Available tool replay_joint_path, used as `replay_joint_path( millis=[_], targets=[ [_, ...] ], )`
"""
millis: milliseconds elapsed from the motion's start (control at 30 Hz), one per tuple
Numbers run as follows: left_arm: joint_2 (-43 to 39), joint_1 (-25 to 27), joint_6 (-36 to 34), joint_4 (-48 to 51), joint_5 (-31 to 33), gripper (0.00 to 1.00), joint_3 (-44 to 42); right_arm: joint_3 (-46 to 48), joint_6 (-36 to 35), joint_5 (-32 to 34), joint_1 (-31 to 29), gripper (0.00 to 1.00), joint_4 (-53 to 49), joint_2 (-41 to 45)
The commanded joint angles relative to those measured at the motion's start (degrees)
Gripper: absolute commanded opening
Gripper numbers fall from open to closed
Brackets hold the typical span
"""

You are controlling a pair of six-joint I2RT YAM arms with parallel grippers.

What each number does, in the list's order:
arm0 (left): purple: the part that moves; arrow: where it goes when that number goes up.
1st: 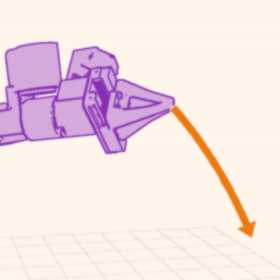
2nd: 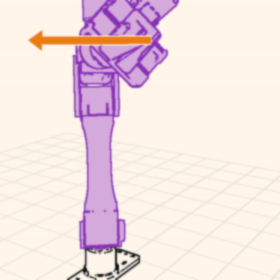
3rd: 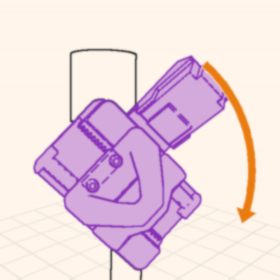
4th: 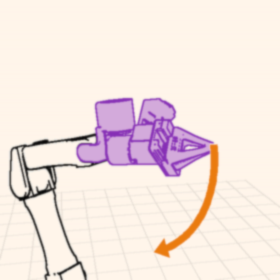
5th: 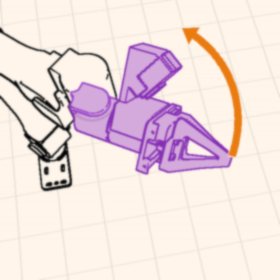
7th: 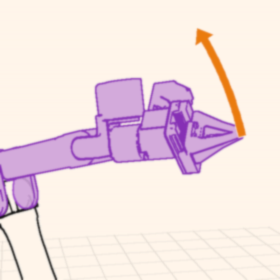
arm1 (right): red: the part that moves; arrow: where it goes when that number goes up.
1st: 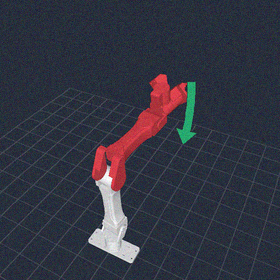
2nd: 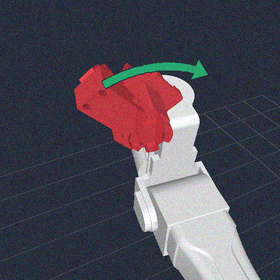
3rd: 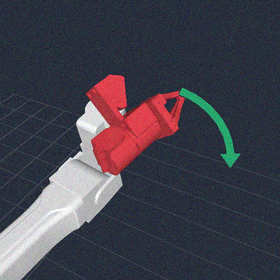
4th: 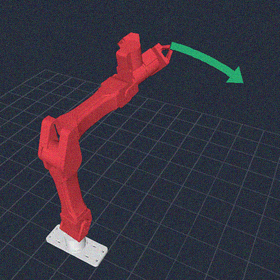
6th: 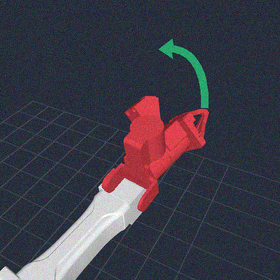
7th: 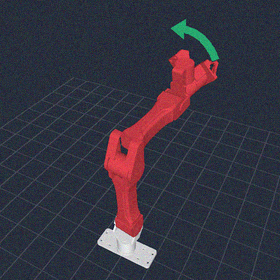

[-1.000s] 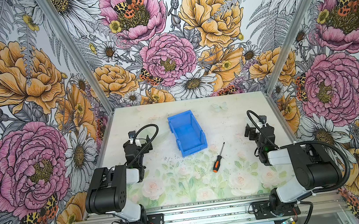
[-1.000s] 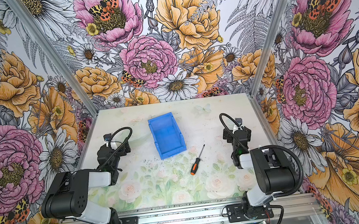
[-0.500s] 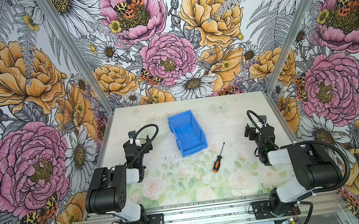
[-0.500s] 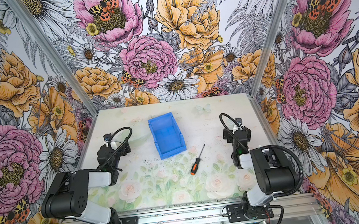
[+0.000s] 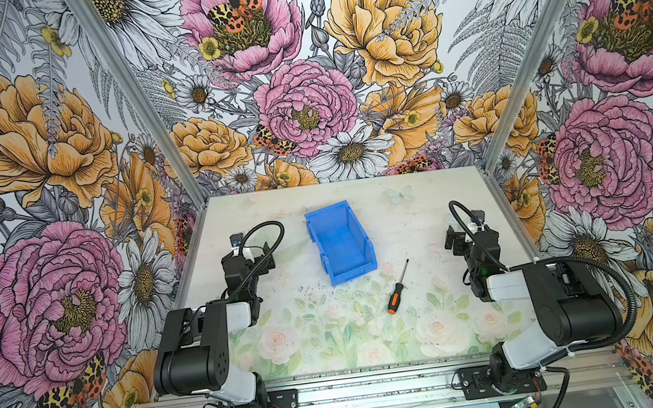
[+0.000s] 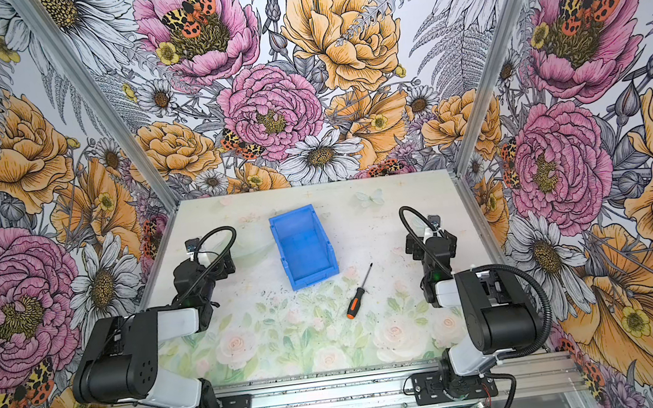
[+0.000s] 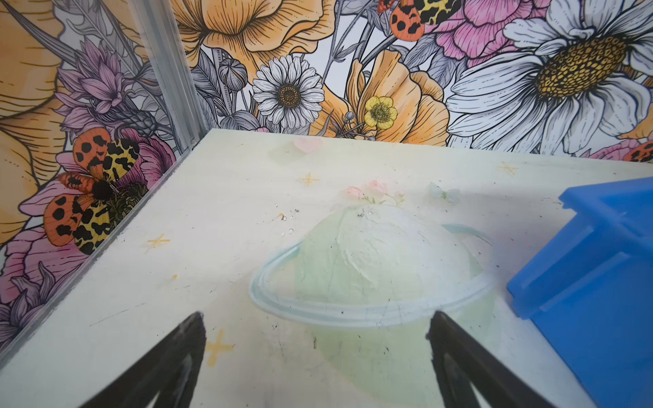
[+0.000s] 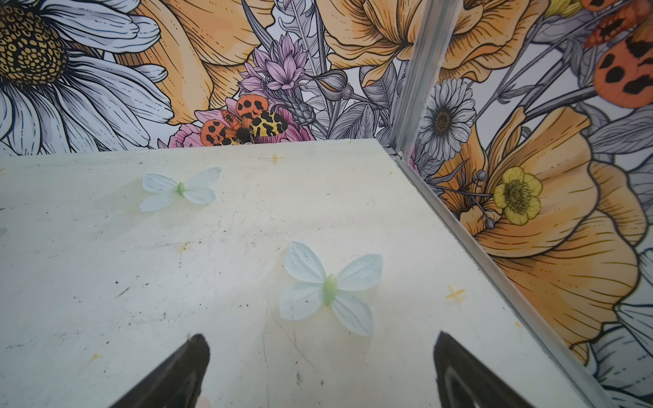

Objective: Put the screwdriver in the bin
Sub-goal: 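Reach the right gripper toward the screwdriver handle while the left arm rises slightly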

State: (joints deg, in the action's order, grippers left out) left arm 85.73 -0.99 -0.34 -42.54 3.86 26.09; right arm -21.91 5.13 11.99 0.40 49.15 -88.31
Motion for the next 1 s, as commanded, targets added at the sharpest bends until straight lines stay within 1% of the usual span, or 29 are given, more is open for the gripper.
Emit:
replay_joint_path(
  millis=[0,100,267,333,433,500,567,667,733,800,967],
  targets=[
    [-3.8,0.0,1.5,8.3,1.0,0.99,2.5,0.3,0.7,0.6,-0.3,1.00,2.1,0.6],
    [-7.6,0.3,3.3,14.1,2.1,0.99,2.6,-1.9,1.0,0.9,-0.4,0.99,-3.7,2.7],
    [-16.5,1.7,6.1,23.8,3.7,0.99,2.3,-6.8,1.2,0.9,-0.5,1.00,-17.3,7.2],
    [-20.4,2.5,7.3,29.8,5.1,0.99,3.5,-9.3,1.6,1.8,-1.2,1.00,-24.9,8.7],
    [-25.5,2.9,8.8,41.8,7.5,0.99,8.2,-15.3,3.4,5.4,-2.9,0.99,-38.8,10.1],
    [-28.1,2.8,9.9,48.8,9.1,0.99,11.5,-20.6,5.0,7.0,-4.5,1.00,-49.6,9.6],
    [-30.0,2.8,10.9,53.6,10.0,0.99,13.8,-24.2,6.1,8.0,-6.4,0.99,-56.9,9.0],
    [-31.8,2.2,11.5,57.4,8.6,0.99,15.3,-27.0,8.1,8.4,-10.1,0.99,-63.3,9.7],
    [-32.3,1.9,12.6,58.5,5.5,0.99,15.7,-28.4,10.1,9.4,-13.0,1.00,-66.7,10.5],
    [-32.0,1.8,13.3,60.7,3.2,0.99,17.0,-30.6,13.6,10.7,-15.2,0.99,-71.4,11.0],
    [-30.8,2.1,14.0,67.7,-0.8,0.99,20.1,-34.5,23.2,9.9,-18.7,0.99,-81.5,11.2]
  ],
)
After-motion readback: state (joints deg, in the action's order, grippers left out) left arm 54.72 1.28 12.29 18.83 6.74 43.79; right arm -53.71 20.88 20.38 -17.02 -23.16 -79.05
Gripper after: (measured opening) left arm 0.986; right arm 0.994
